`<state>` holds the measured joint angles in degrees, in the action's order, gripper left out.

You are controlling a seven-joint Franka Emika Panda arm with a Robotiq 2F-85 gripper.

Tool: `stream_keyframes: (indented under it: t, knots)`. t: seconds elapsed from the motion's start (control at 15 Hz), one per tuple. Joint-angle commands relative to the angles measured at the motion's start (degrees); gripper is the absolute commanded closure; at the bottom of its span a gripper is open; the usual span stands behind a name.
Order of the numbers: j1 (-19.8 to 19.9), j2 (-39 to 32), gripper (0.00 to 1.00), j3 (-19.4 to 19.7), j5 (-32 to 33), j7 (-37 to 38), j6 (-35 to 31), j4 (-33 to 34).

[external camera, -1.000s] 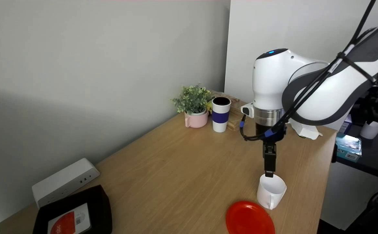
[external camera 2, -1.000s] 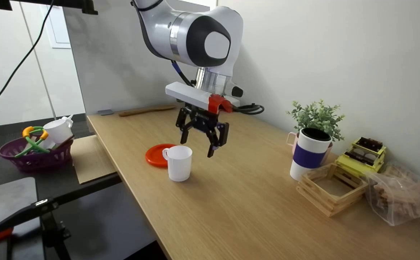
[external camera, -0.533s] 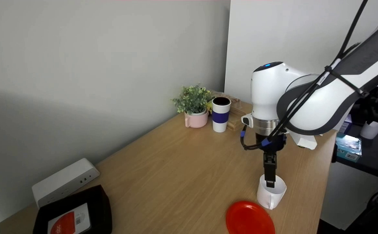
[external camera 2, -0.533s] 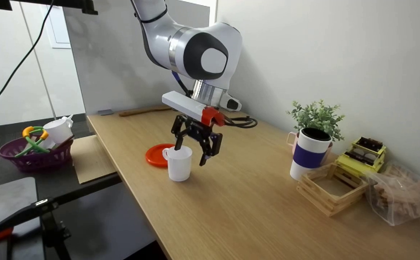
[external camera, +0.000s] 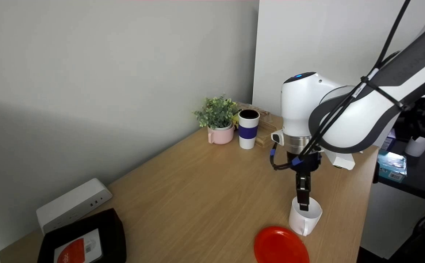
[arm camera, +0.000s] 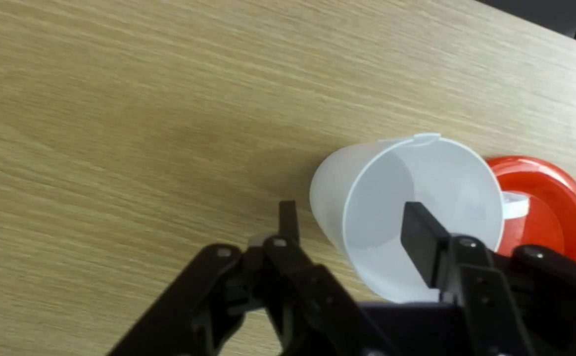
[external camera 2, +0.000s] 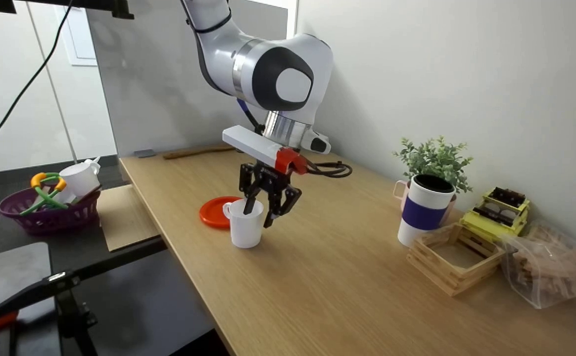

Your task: Put the mug on the plate

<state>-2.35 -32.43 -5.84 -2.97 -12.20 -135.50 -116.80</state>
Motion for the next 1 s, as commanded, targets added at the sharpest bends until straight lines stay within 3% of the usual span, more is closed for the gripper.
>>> stream_keyframes:
  t: [0.0, 0.2, 0.27, 0.53, 0.93]
  knots:
    - [1.02, -0.88, 0.74, -0.86, -0.97, -0.2, 1.19, 1.3]
    - [0.91, -0.91, 0.96, -0.74, -0.97, 0.08, 1.56, 1.78]
    - [0.75, -0.75, 0.99, -0.63, -0.78, 0.32, 1.58, 1.81]
    - [0.25, 0.27, 1.0, -0.41, -0.62, 1.72, 0.8, 1.07]
    - [-2.21, 3.62, 1.0, 0.63, 0.16, 9.54, -2.76, -2.86]
